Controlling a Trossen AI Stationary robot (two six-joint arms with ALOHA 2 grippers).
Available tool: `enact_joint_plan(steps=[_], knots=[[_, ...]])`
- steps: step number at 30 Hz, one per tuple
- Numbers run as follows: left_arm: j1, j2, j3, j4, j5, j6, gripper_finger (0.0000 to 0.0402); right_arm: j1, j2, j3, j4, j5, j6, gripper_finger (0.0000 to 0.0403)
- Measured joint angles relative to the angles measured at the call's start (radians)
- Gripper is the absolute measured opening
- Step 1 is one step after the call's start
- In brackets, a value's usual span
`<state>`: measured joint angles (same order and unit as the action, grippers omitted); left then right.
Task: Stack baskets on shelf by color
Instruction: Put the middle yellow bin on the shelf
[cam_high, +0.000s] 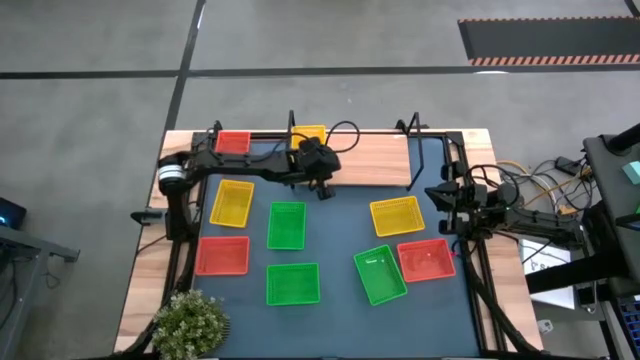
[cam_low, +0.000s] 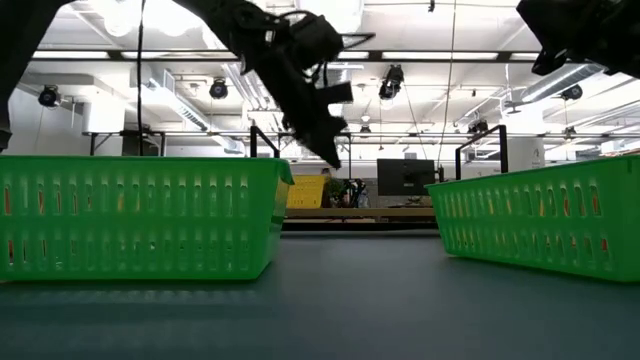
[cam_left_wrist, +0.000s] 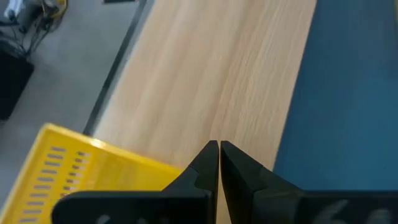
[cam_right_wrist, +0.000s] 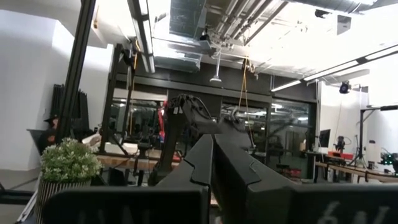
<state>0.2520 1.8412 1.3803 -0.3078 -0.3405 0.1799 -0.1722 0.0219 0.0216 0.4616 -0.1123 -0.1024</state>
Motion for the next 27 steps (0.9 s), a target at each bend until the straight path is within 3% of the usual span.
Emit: enact_joint_plan(steps=[4, 9, 17, 27], knots=[[0.016, -0.040, 0.063, -0.104, -0.011, 0.074, 0.0000, 0.000, 0.000, 0.000, -0.004, 0.000, -0.001, 0.0009], [0.127, -0.042, 0.102, -0.233, -0.001, 0.116, 0.0000, 0.000, 0.000, 0.001, -0.004, 0.000, -0.003, 0.0009], [0.201, -0.015, 0.085, -0.216, 0.148, 0.090, 0.0000, 0.000, 0.000, 0.002, -0.004, 0.000, -0.014, 0.0009], [0.175, 0.024, 0.085, -0.217, 0.177, 0.061, 0.0000, 0.000, 0.000, 0.003, -0.004, 0.001, -0.014, 0.0009]])
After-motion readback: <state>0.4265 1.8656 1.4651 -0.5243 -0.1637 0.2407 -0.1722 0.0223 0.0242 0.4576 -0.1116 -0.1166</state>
